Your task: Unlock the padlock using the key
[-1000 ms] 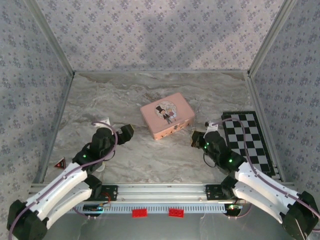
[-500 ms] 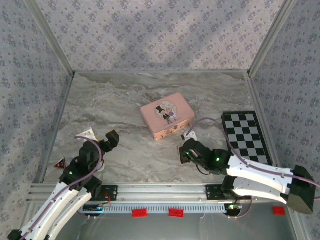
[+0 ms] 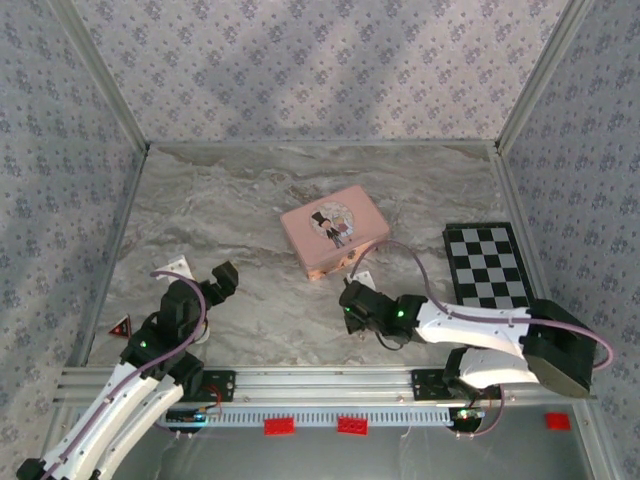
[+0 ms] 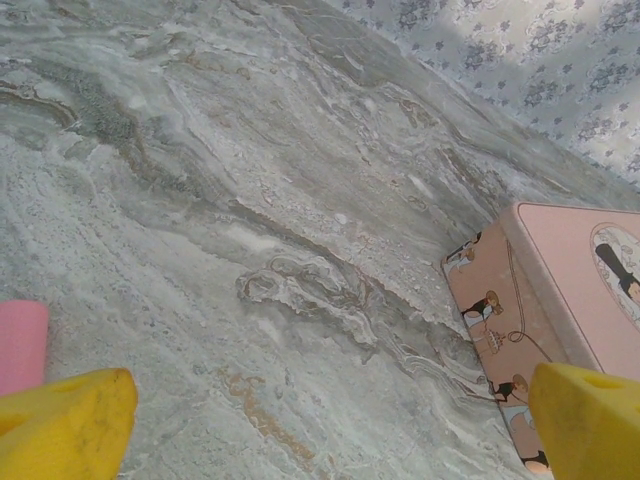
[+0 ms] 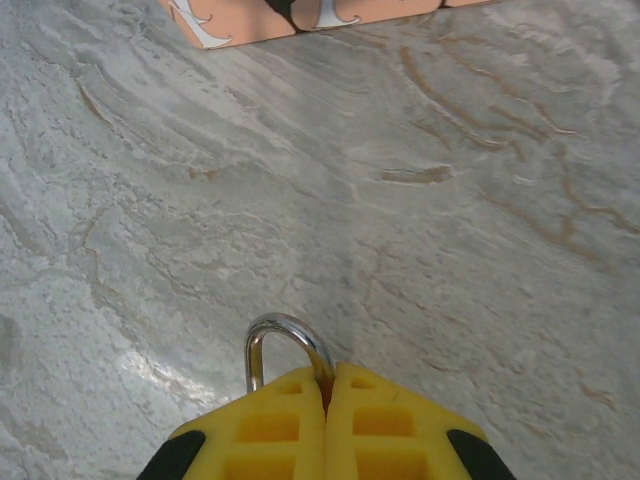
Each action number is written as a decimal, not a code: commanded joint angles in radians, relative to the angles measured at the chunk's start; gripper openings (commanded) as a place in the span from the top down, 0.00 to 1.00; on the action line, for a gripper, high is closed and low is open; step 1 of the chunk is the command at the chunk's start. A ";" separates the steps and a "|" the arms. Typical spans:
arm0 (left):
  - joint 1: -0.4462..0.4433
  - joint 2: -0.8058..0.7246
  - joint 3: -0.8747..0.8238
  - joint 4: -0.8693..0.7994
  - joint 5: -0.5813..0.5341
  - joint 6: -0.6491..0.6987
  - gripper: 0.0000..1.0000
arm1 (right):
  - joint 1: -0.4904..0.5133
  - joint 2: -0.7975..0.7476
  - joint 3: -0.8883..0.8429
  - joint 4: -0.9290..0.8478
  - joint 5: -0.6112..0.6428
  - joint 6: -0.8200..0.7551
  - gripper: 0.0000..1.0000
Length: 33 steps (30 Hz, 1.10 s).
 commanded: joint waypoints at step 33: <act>0.077 0.084 0.035 0.028 0.110 0.023 0.00 | 0.007 0.230 0.167 0.005 -0.102 -0.031 0.76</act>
